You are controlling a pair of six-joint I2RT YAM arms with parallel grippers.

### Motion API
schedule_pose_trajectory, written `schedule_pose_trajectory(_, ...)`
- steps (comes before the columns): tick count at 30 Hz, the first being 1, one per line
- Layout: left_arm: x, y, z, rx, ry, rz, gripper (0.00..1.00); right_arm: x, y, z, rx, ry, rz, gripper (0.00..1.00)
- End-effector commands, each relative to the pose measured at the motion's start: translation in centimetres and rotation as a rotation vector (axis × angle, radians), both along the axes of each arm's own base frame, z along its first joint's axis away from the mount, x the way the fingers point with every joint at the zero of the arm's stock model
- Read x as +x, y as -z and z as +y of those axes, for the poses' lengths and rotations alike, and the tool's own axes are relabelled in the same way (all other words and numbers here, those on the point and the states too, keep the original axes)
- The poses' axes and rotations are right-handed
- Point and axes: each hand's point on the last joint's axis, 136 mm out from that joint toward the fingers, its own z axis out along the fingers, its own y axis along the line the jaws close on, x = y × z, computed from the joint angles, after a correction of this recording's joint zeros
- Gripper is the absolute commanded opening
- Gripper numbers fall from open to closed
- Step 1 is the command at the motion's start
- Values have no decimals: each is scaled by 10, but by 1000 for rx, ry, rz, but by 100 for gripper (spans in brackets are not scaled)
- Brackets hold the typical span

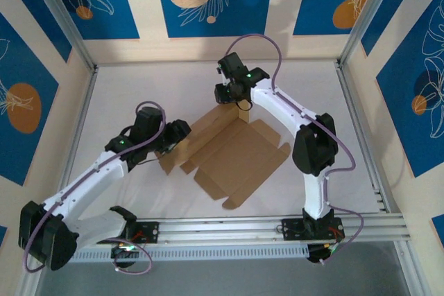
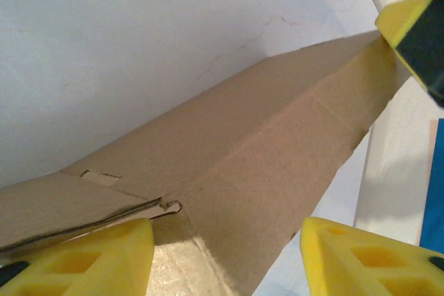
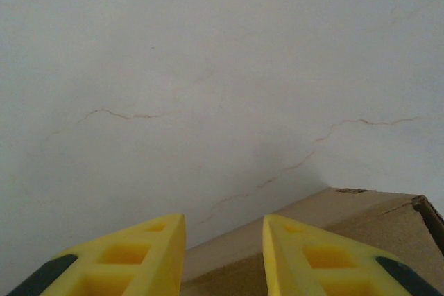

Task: Fold the paper box

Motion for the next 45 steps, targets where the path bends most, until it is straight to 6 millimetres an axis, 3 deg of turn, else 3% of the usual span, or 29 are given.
schedule_pose_trajectory(1, 12, -5, -9, -30, -16, -33, 55, -30, 27, -14, -43, 39, 135, 37)
schedule_pose_trajectory(5, 25, -10, -17, -26, 9, -66, 52, -40, 35, -22, -53, 78, 159, 37)
schedule_pose_trajectory(12, 49, -9, -39, -35, 70, -92, 41, -61, 31, -44, -38, 147, 140, 37)
schedule_pose_trajectory(19, 64, -22, -54, -92, 121, -158, 30, -80, 30, -65, -25, 203, 154, 37)
schedule_pose_trajectory(27, 79, -42, -88, -345, 259, -261, 24, -88, 10, -77, 107, 268, 188, 38)
schedule_pose_trajectory(30, 84, -51, -94, -429, 299, -316, 17, -90, 4, -84, 168, 280, 194, 38)
schedule_pose_trajectory(36, 89, -59, -108, -580, 348, -357, 0, -95, 12, -97, 198, 288, 225, 39)
schedule_pose_trajectory(45, 95, -60, -114, -739, 349, -356, 0, -97, 19, -103, 191, 295, 229, 39)
